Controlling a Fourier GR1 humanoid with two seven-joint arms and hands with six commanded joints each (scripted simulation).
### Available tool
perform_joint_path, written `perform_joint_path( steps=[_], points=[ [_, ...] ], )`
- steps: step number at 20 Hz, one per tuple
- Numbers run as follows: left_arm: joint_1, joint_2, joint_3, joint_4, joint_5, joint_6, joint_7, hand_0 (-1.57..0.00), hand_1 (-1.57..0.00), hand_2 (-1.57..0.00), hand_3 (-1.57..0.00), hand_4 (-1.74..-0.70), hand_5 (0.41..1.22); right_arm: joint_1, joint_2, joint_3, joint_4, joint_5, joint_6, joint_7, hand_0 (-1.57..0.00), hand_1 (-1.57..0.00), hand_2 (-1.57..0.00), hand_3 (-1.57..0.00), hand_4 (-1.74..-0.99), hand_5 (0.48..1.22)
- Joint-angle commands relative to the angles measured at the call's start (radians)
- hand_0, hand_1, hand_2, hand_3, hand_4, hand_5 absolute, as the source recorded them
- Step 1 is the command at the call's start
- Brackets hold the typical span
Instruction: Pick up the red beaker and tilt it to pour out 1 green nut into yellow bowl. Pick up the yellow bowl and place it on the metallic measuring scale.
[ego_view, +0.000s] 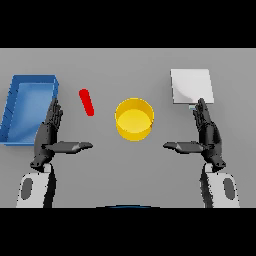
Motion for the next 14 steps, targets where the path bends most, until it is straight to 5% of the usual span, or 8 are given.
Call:
perform_joint_path(
  steps=[1, 6, 10, 14],
  points=[
    [0.000, -0.002, -0.001, 0.000, -0.001, 0.002, 0.000, 0.00, 0.00, 0.00, 0.00, -1.20, 0.677, -0.001, 0.002, 0.001, 0.000, 0.001, -0.002, 0.001, 0.00, 0.00, 0.00, 0.00, -1.177, 0.572],
    [-0.008, -0.016, -0.016, -0.003, -0.013, 0.009, 0.008, 0.00, 0.00, 0.00, 0.00, -1.20, 0.677, -0.010, 0.011, 0.009, 0.005, 0.012, -0.010, 0.003, 0.00, 0.00, 0.00, 0.00, -1.177, 0.572],
    [0.074, 0.043, -0.090, -0.119, -0.095, -0.020, 0.006, 0.00, 0.00, 0.00, 0.00, -1.20, 0.674, 0.025, -0.058, 0.088, -0.058, 0.184, -0.037, -0.024, 0.00, 0.00, 0.00, 0.00, -1.190, 0.579],
    [0.077, 0.043, -0.107, -0.138, -0.122, -0.009, 0.044, 0.00, 0.00, 0.00, 0.00, -1.18, 0.660, 0.043, -0.073, 0.087, -0.083, 0.170, -0.017, -0.034, 0.00, 0.00, 0.00, 0.00, -1.206, 0.585]
  ],
)
